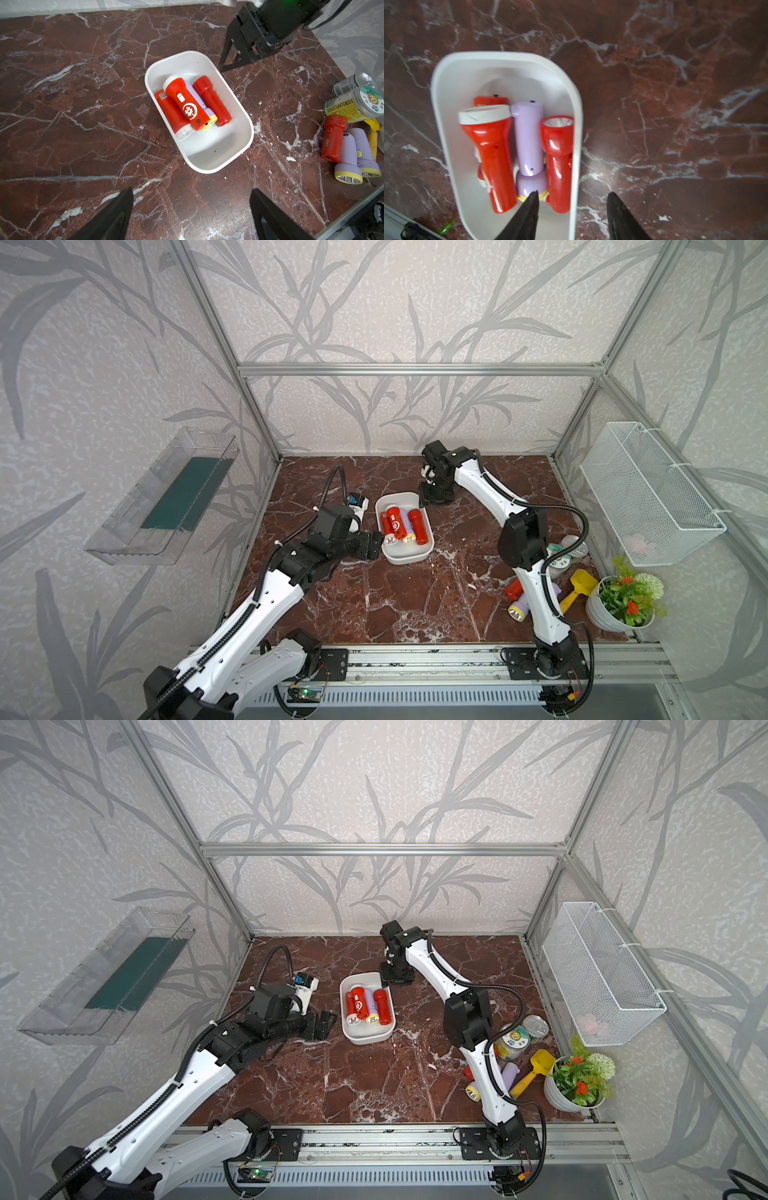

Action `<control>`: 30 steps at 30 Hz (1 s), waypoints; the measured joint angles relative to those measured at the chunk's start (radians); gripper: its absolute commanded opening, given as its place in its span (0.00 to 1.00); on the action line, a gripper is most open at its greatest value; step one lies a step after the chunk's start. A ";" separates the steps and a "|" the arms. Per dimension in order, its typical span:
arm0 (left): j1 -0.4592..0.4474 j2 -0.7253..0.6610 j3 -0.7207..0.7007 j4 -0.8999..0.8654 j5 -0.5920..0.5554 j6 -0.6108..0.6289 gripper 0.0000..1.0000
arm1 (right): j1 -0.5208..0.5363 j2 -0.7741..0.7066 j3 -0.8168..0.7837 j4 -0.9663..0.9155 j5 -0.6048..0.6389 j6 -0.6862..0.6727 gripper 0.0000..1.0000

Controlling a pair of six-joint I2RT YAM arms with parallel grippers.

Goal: Put the flashlights into the storage boxes
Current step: Pick up the flashlight from the center of the board.

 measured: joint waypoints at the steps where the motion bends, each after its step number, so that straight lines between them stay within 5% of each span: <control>1: 0.000 0.019 0.006 0.002 0.010 0.001 0.90 | -0.010 -0.035 -0.063 0.013 0.004 0.000 0.54; 6: -0.002 0.135 0.060 0.055 0.084 0.009 0.90 | -0.082 -0.299 -0.460 0.119 0.021 0.024 0.54; 13: -0.035 0.303 0.166 0.123 0.177 0.029 0.90 | -0.132 -0.557 -0.801 0.206 0.054 0.072 0.54; 30: -0.124 0.531 0.355 0.165 0.270 0.066 0.90 | -0.257 -0.972 -1.291 0.267 0.097 0.192 0.63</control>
